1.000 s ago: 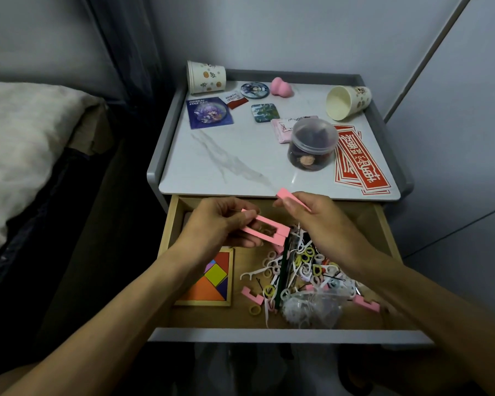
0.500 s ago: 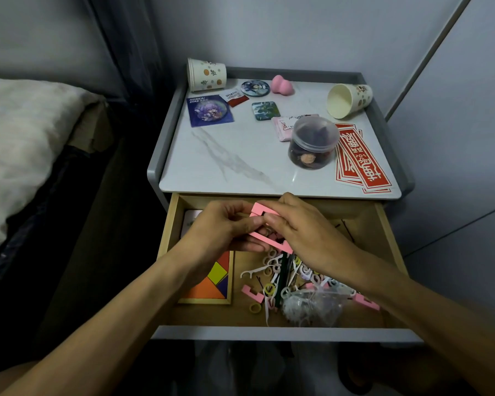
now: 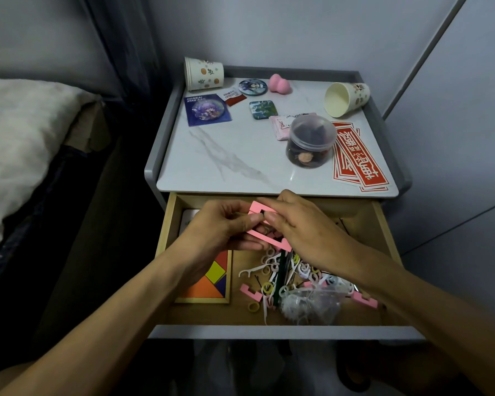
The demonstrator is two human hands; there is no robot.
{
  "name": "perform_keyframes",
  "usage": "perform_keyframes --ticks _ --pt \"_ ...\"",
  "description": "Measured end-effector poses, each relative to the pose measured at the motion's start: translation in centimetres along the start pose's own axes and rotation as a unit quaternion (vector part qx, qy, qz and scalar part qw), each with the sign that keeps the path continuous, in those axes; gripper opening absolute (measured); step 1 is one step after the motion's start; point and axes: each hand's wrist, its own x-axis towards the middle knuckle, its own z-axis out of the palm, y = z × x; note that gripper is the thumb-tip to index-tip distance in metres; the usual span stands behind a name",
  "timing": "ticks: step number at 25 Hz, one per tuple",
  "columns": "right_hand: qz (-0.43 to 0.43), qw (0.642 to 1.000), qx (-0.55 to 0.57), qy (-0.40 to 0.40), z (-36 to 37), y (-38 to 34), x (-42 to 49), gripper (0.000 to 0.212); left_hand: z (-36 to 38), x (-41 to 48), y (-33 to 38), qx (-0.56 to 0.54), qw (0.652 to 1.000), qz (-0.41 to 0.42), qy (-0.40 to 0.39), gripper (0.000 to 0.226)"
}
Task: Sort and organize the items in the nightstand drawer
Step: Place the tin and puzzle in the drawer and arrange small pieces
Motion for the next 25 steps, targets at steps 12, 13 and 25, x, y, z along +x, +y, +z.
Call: perform_keyframes --ticks 12,13,25 --pt "-0.012 0.999 0.03 0.024 0.2 -0.7 0.1 0.069 -1.0 -0.2 0.4 0.036 0.993 0.051 0.098 0.02" --pt "-0.026 0.998 0.019 0.047 0.4 -0.7 -0.1 0.069 -1.4 -0.2 0.6 0.041 0.991 0.054 0.116 0.02" --pt "-0.087 0.972 -0.126 0.18 1.3 -1.0 0.1 0.056 -2.8 0.0 1.1 0.033 0.99 0.033 0.136 0.022"
